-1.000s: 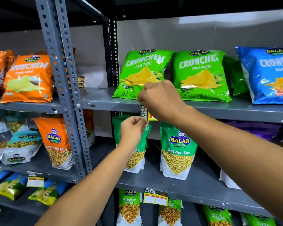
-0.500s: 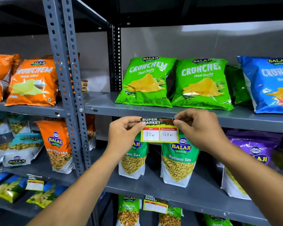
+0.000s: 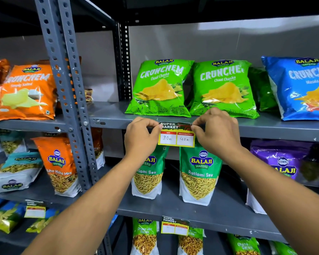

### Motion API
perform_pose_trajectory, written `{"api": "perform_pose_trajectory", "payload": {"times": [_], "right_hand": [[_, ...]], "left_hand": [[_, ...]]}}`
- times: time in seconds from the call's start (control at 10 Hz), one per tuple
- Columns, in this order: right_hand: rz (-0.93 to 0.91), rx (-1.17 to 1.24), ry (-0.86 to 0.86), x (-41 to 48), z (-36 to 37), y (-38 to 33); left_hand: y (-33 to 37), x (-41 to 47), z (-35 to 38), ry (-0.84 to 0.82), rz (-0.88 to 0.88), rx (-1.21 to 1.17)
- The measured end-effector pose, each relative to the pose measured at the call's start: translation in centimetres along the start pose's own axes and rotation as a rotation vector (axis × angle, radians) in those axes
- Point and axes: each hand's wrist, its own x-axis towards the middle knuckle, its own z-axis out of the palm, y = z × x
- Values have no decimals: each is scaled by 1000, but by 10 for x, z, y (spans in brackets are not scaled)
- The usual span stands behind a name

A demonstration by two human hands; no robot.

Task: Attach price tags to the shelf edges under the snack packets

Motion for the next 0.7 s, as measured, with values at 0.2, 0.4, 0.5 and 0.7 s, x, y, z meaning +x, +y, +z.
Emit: {"api": "perform_pose_trajectory", "payload": {"times": [0.2, 0.4, 0.5, 0.7], "right_hand": [[37, -12, -19, 5, 5, -2], [160, 33, -7, 12, 7, -2], [322, 109, -103, 27, 3, 1], [127, 126, -1, 9, -5, 15]], "left_hand": [[-2, 4, 7, 11, 0, 93], [1, 10, 4, 22, -21, 205], [11, 16, -1, 37, 1, 337], [10, 18, -10, -7, 174, 361]]}}
